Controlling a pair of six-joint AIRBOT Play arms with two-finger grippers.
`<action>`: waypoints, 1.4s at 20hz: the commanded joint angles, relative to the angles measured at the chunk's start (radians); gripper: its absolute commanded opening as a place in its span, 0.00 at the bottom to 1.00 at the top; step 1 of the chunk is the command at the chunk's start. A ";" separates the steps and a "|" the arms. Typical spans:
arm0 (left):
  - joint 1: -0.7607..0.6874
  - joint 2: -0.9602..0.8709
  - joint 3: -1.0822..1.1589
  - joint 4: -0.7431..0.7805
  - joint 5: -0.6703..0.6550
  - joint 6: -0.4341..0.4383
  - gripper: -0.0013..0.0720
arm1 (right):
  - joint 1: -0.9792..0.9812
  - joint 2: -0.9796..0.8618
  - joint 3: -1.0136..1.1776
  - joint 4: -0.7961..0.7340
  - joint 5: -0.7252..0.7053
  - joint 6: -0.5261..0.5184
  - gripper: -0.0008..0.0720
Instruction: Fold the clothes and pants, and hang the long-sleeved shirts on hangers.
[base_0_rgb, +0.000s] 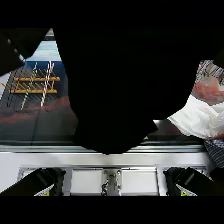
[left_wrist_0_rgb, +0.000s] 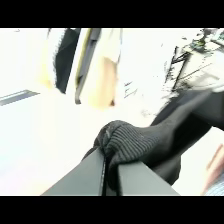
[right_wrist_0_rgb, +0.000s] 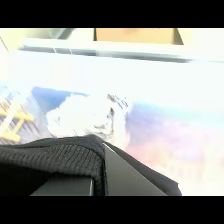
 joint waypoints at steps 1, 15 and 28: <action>-0.011 -0.098 0.019 0.132 -0.108 -0.002 0.05 | -0.015 -0.050 -0.001 -0.044 0.179 -0.019 0.05; 0.023 -0.137 -0.983 -0.090 -0.045 -0.066 0.05 | -0.116 -0.102 -0.774 0.175 0.051 0.031 0.05; 0.028 -0.134 -0.798 -0.092 -0.154 -0.005 0.98 | -0.159 -0.113 -0.774 0.197 -0.002 0.068 0.05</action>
